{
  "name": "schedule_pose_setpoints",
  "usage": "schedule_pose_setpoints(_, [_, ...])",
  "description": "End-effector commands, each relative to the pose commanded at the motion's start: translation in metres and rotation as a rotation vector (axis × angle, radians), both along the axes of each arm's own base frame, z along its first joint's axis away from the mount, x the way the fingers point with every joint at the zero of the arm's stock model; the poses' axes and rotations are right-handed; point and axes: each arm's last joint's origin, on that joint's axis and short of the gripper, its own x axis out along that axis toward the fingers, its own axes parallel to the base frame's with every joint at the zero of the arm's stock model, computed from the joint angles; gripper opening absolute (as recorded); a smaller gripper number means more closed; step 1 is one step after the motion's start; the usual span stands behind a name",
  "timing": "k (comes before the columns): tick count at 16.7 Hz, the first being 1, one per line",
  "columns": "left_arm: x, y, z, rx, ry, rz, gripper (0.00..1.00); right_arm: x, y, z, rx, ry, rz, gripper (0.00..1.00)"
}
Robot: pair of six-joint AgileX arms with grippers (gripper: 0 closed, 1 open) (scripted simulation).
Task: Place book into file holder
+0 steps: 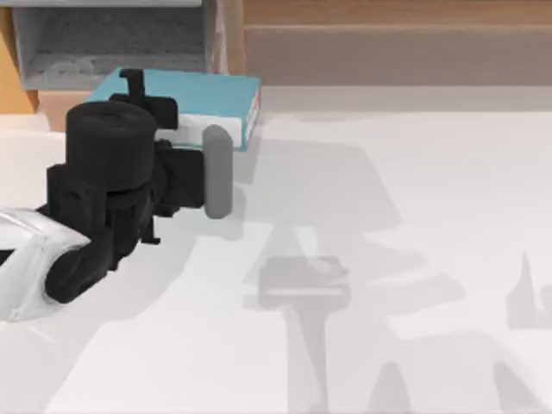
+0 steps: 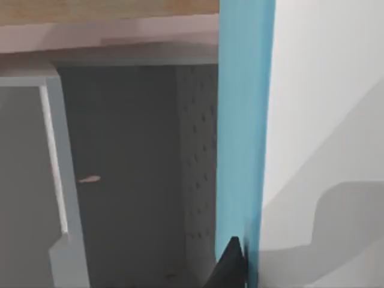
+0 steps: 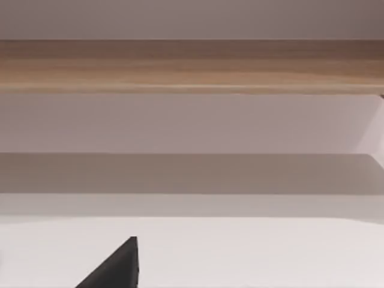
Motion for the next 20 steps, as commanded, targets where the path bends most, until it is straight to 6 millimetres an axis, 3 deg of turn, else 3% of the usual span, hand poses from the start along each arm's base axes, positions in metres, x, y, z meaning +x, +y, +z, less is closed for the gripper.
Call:
schedule_pose_setpoints(4, [0.022,0.046,-0.003,0.013,-0.065,0.082,0.0,0.0,0.0,0.0,0.0,0.0,0.0,1.0])
schedule_pose_setpoints(7, [0.043,0.064,-0.005,-0.001,-0.108,0.099,0.0,0.0,0.0,0.0,0.0,0.0,0.0,1.0])
schedule_pose_setpoints(11, [0.062,0.071,-0.016,-0.016,-0.114,0.086,0.0,0.0,0.0,0.0,0.0,0.0,0.0,1.0])
schedule_pose_setpoints(20, [0.071,0.07,-0.019,-0.014,-0.11,0.08,0.0,0.0,0.0,0.0,0.0,0.0,0.0,1.0])
